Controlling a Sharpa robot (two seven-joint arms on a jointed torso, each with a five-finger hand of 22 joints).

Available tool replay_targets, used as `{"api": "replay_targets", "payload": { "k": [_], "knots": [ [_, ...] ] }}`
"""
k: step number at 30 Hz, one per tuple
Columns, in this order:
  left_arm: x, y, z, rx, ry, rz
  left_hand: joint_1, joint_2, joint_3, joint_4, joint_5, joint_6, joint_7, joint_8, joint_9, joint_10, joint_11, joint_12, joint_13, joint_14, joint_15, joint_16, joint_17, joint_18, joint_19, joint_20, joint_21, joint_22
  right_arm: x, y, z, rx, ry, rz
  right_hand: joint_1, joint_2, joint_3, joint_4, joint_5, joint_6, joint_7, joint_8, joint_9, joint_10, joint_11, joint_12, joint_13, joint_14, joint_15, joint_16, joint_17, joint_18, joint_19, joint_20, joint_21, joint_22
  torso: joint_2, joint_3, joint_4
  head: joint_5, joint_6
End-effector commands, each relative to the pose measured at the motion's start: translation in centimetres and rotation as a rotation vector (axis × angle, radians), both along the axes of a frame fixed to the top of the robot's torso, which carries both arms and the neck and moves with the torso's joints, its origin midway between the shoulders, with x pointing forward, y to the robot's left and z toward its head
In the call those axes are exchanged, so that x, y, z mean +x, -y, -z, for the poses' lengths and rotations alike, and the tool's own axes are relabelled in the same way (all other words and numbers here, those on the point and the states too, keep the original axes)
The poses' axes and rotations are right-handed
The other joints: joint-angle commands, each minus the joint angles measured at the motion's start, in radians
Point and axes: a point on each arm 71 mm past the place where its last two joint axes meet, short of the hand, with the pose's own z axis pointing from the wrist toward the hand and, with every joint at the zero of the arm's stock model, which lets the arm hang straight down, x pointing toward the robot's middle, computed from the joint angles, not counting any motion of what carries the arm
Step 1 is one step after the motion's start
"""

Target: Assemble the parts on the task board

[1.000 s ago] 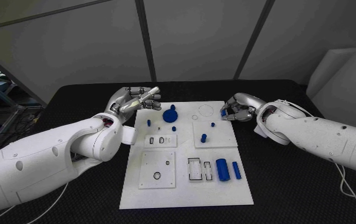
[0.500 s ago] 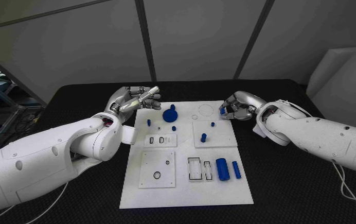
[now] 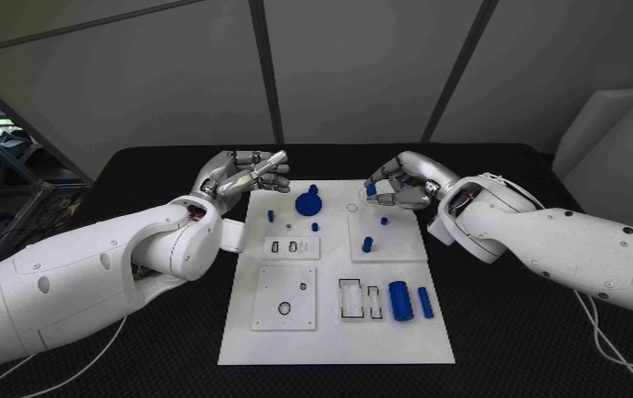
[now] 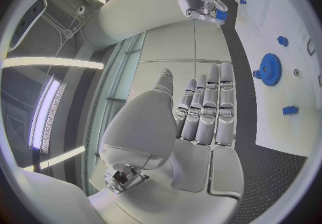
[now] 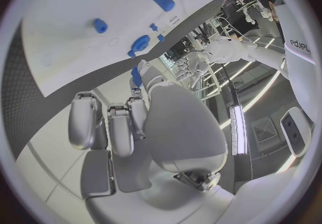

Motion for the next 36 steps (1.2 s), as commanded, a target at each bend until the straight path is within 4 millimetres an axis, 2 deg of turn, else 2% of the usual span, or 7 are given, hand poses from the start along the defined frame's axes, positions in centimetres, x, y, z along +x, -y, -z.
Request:
{"api": "replay_targets", "payload": {
  "k": [1,7,10,13,16,27,36],
  "knots": [
    [0.1,-0.1,-0.1,-0.001,0.007,0.003,0.005,0.007,0.002,-0.006,0.000,0.005,0.001,-0.006,0.000,0.005,0.004,-0.002,0.001,0.001,0.005,-0.006,0.001,-0.013,-0.003,0.006,0.005,0.002,-0.3,-1.9,-0.3,-0.043,0.016,0.025,0.004,0.012,0.008,-0.001,-0.008,0.013,-0.008,0.007,0.006,0.000,-0.005,0.002,0.027,0.099,-0.007,0.004,0.227,-0.009,0.004,-0.005,0.005,0.001,-0.004,-0.0007,0.0051,0.017,-0.003],
    [0.3,-0.3,-0.1,0.001,0.009,-0.005,0.005,0.007,0.002,-0.006,0.000,0.005,0.001,-0.006,0.000,0.005,0.004,-0.002,0.001,0.001,0.005,-0.006,0.001,-0.013,-0.003,0.006,0.005,0.002,-1.1,-6.7,0.3,-0.095,0.003,-0.045,0.004,0.012,0.010,-0.002,-0.010,0.013,-0.008,0.007,0.006,-0.001,-0.005,0.000,0.026,0.099,-0.007,0.004,0.226,-0.009,0.004,-0.005,0.005,0.000,-0.005,-0.0034,0.0080,0.034,-0.010],
    [0.3,-0.3,-0.1,0.001,0.011,-0.006,0.005,0.007,0.002,-0.007,0.000,0.005,0.001,-0.006,0.000,0.005,0.004,-0.003,0.001,0.001,0.005,-0.006,0.001,-0.013,-0.003,0.006,0.005,0.002,-1.5,-8.3,0.9,-0.124,-0.006,-0.068,0.004,0.012,0.011,-0.003,-0.011,0.013,-0.008,0.007,0.005,-0.002,-0.005,-0.001,0.024,0.099,-0.007,0.003,0.224,-0.009,0.003,-0.005,0.005,0.000,-0.003,-0.0035,0.0087,0.038,-0.014],
    [0.3,-0.5,-0.1,0.004,0.013,-0.013,0.006,0.007,0.002,-0.007,0.000,0.006,0.001,-0.006,0.000,0.005,0.004,-0.003,0.001,0.001,0.005,-0.007,0.002,-0.013,-0.003,0.006,0.005,0.002,-1.9,-9.9,1.6,-0.162,-0.009,-0.088,0.004,0.012,0.011,-0.003,-0.011,0.013,-0.008,0.007,0.005,-0.002,-0.005,-0.001,0.024,0.099,-0.007,0.003,0.223,-0.008,0.003,-0.005,0.005,-0.001,-0.003,-0.0022,0.0049,0.047,-0.019],
    [0.3,-0.7,-0.1,0.005,0.016,-0.019,0.006,0.007,0.002,-0.007,0.000,0.006,0.001,-0.006,0.000,0.005,0.004,-0.003,0.001,0.001,0.005,-0.007,0.002,-0.013,-0.003,0.006,0.005,0.002,-2.3,-11.1,2.1,-0.191,-0.010,-0.103,0.004,0.012,0.012,-0.004,-0.011,0.013,-0.008,0.007,0.005,-0.003,-0.005,-0.002,0.023,0.098,-0.007,0.002,0.222,-0.008,0.003,-0.005,0.004,-0.001,-0.004,-0.0021,0.0058,0.049,-0.023],
    [0.4,-0.6,-0.2,0.004,0.019,-0.020,0.006,0.008,0.002,-0.008,0.000,0.006,0.001,-0.006,0.000,0.005,0.004,-0.003,0.001,0.001,0.005,-0.007,0.002,-0.013,-0.004,0.006,0.005,0.002,-3.5,-13.9,3.9,-0.247,-0.012,-0.138,0.002,0.010,0.013,-0.005,-0.011,0.012,-0.007,0.007,0.005,-0.003,-0.004,-0.003,0.023,0.098,-0.007,0.002,0.220,-0.008,0.003,-0.005,0.004,-0.001,-0.003,-0.0011,0.0055,0.062,-0.035],
    [0.4,-0.6,-0.1,0.005,0.018,-0.020,0.006,0.008,0.002,-0.008,0.000,0.006,0.001,-0.006,0.000,0.005,0.004,-0.003,0.001,0.001,0.005,-0.007,0.002,-0.013,-0.004,0.006,0.005,0.002,-3.7,-14.1,4.6,-0.276,-0.027,-0.139,-0.004,0.005,0.014,-0.006,-0.007,0.012,-0.007,0.007,0.005,-0.004,-0.004,-0.005,0.022,0.097,-0.006,0.001,0.218,-0.008,0.002,-0.005,0.003,-0.003,-0.003,-0.0015,0.0059,0.066,-0.042]
  ]
}}
